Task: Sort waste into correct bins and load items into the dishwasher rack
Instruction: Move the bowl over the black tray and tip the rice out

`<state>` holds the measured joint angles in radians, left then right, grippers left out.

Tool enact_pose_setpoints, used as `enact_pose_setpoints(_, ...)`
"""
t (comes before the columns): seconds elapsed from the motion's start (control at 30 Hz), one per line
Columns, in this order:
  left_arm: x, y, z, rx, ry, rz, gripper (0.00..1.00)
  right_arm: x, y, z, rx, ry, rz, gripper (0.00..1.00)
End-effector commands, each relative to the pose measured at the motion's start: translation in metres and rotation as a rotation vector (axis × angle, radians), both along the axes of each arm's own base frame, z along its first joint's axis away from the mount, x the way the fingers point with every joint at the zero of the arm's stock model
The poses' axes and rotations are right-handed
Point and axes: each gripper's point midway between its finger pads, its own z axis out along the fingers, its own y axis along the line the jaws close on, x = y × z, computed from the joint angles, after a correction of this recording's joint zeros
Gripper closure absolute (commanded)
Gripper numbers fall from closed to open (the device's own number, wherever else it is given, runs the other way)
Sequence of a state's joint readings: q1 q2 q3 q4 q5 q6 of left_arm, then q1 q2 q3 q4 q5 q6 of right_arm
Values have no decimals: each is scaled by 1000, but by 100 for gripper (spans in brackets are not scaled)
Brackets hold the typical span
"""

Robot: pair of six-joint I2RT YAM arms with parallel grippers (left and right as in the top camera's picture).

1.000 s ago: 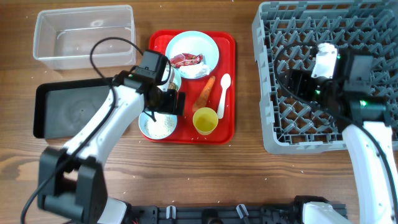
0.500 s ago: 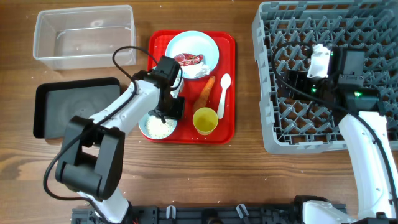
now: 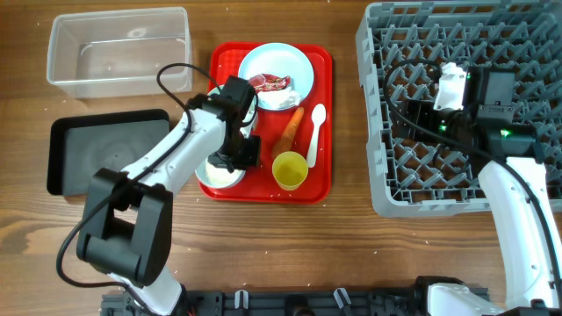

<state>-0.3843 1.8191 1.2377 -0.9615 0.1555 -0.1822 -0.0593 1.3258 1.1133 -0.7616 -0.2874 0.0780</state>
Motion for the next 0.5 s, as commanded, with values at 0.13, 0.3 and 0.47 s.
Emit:
enact_pose_setpoints(0.13, 30, 27, 88, -94, -164, 150, 96, 5, 0, 1, -8, -9, -1, 17)
enact_pose_setpoints(0.3, 64, 131, 107, -295, -246, 389, 96, 6, 0, 2, -8, -15, -1, 16)
enact_pose_setpoints(0.47, 69, 200, 112, -543, -354, 444, 96, 6, -1, 2, -8, -15, -2, 17)
